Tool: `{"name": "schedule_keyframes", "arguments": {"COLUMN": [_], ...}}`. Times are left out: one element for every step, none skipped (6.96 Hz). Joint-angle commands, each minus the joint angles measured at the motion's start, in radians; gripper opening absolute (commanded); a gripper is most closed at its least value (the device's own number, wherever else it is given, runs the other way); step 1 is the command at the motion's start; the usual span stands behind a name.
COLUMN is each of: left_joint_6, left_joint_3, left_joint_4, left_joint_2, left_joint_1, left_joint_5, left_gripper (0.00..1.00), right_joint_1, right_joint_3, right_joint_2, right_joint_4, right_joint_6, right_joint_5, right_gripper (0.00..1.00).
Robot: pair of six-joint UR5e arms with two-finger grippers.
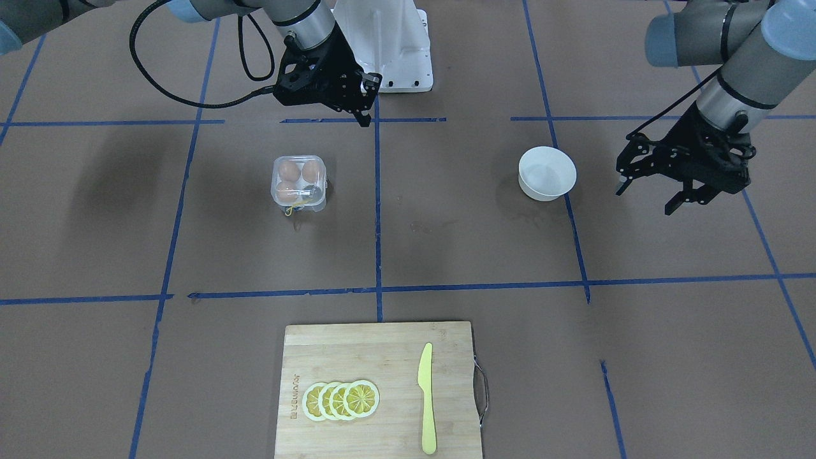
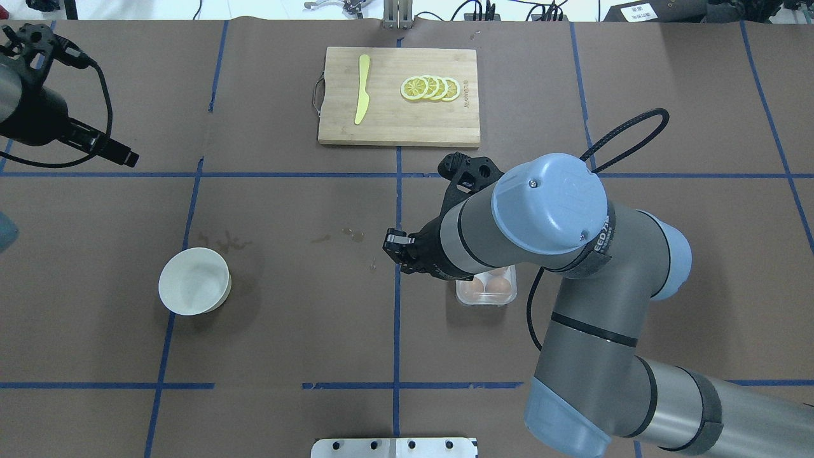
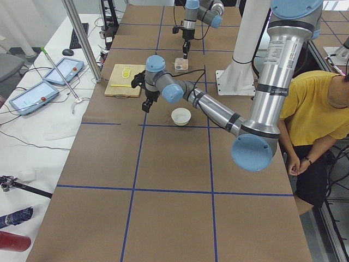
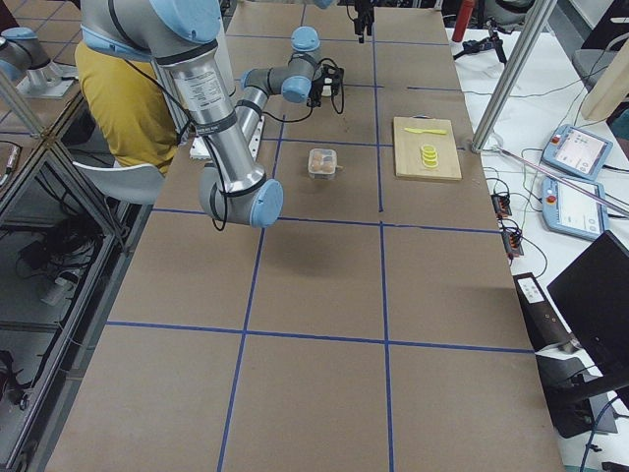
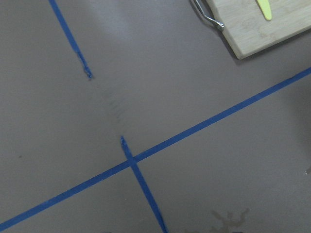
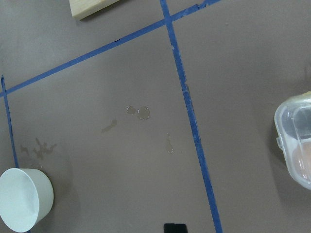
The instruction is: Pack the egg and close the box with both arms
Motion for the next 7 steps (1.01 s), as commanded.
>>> {"name": "schedule_keyframes", "arguments": {"left_joint_6": [0.193, 0.258, 0.291, 0.338, 0.445, 0.537, 0.562], "left_joint_3": [-0.011, 0.001, 0.003, 0.029, 0.076, 0.128, 0.142], "left_joint_4": [0.001, 0.001, 0.001, 0.001, 0.002, 0.002, 0.023], "left_joint_2": [0.101, 0.132, 0.147, 0.148, 0.148, 0.145, 0.135], "left_joint_1": [-0.112, -0.155, -0.162, -0.183, -0.238, -0.307, -0.332], "left_joint_5": [-0.002, -0.002, -0.004, -0.002, -0.004, -0.002, -0.002], "left_gripper": [0.87, 0.88, 0.95, 0.95, 0.95, 0.99, 0.99], "right_joint_1": [0.048, 0.071, 0.109, 0.169, 0.272, 0.389, 0.509], "right_joint_3": [0.011, 0.023, 0.023, 0.023, 0.023, 0.026, 0.027], "right_joint_2": [-0.050, -0.126, -0.174, -0.236, -0.305, -0.396, -0.486], "right_joint_4": [-0.005, 0.001, 0.000, 0.001, 0.001, 0.004, 0.001], "right_joint_6": [-0.005, -0.024, -0.125, -0.241, -0.323, -0.466, -0.667], "right_joint_5": [0.009, 0.015, 0.020, 0.049, 0.143, 0.235, 0.306], "right_gripper": [1.00, 1.00, 1.00, 1.00, 1.00, 1.00, 1.00]}}
